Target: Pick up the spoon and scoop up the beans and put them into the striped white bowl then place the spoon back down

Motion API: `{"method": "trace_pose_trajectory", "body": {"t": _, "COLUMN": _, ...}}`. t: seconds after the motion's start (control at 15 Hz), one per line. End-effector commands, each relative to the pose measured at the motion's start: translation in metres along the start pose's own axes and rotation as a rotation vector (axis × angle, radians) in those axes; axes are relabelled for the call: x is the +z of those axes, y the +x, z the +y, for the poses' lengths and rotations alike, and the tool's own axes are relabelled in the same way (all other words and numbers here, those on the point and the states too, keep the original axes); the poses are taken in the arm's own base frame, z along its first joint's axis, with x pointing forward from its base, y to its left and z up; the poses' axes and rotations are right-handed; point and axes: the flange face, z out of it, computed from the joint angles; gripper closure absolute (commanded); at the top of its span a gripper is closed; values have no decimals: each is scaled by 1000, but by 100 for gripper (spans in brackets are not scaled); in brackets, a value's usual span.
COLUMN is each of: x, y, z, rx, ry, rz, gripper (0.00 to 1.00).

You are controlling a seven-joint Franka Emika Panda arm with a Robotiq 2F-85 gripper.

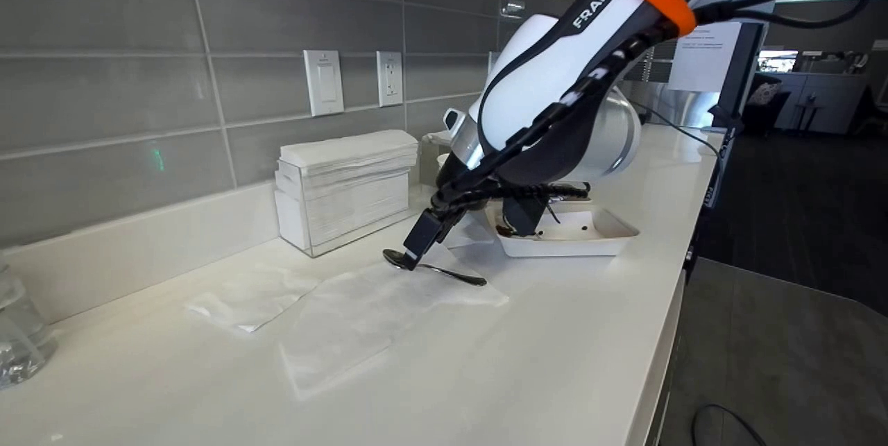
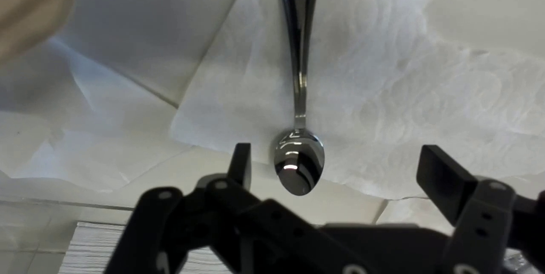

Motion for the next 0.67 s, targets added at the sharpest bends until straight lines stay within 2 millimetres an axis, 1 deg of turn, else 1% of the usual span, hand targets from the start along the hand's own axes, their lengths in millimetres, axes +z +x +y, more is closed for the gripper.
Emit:
{"method": "trace_pose_trajectory", "body": {"t": 0.0, "x": 17, "y": -2, "z": 3, "rx": 21, "ry": 9, "rz": 36, "gripper": 0}}
{"method": "trace_pose_trajectory", "body": {"t": 0.27, "x": 26, "y": -2, "z": 4, "rx": 14, "ry": 18, "rz": 53, "gripper": 0}}
{"method": "trace_pose_trajectory", "body": {"t": 0.33, "x": 27, "y": -3, "z": 5, "rx": 10, "ry": 21, "rz": 53, "gripper": 2}}
{"method": "trace_pose_trajectory", "body": {"t": 0.53, "x": 30, "y": -4, "z": 8, "rx": 2, "ry": 29, "rz": 49, "gripper": 13}}
{"method": "trace_pose_trajectory", "body": {"t": 0.6, "x": 30, "y": -5, "z": 10, "rx": 0, "ry": 28, "rz": 48, "gripper": 15}}
